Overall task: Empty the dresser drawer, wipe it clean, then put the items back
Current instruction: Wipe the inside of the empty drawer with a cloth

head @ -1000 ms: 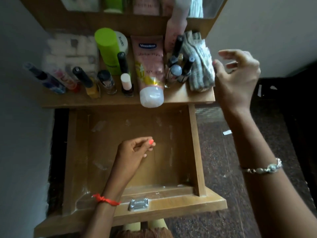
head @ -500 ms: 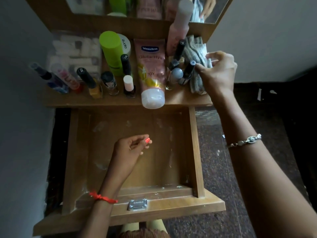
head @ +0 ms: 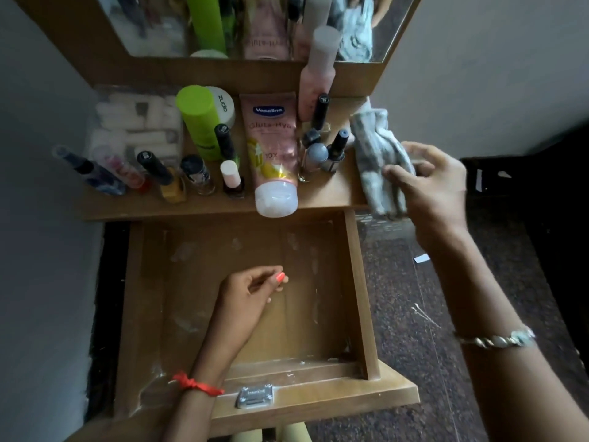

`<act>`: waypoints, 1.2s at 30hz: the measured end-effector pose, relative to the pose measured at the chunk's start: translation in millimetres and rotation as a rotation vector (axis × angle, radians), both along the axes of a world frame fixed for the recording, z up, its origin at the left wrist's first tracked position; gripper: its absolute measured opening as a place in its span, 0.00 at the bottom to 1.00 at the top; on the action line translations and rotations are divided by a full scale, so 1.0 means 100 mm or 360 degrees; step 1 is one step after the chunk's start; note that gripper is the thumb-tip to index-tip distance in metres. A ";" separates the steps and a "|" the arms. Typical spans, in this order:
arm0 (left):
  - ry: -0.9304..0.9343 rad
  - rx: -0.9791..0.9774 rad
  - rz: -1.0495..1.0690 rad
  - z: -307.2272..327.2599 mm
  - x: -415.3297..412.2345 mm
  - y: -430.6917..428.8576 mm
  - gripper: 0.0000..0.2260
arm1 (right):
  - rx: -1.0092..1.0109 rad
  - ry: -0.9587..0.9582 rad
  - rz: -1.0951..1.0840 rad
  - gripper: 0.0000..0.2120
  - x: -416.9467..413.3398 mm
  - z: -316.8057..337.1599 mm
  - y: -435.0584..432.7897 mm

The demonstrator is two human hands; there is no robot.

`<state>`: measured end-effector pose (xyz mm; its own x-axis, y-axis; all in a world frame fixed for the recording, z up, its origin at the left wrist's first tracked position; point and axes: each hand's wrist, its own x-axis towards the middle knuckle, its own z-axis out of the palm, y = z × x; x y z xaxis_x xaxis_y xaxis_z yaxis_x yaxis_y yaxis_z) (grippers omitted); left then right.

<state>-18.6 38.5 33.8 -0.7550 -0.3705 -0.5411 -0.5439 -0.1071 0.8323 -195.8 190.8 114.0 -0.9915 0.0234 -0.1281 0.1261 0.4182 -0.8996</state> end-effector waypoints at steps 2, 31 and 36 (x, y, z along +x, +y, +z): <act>-0.0014 -0.0006 0.0020 0.03 0.01 -0.02 0.06 | -0.0384 -0.0217 0.0065 0.18 0.20 0.07 0.16; 0.0199 -0.1469 -0.0361 -0.15 0.82 -0.98 0.34 | 0.1020 0.0504 0.1428 0.23 1.70 -1.10 -1.82; 0.0166 -0.1564 -0.0421 -0.32 0.87 -0.96 0.39 | 0.1107 0.0500 0.1491 0.22 1.74 -1.10 -1.82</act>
<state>68.7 -57.0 2.0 -0.9030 -0.4295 -0.0146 -0.3707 0.7614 0.5319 -21.5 9.1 3.7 -0.6465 -0.7528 -0.1239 -0.6687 0.6373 -0.3829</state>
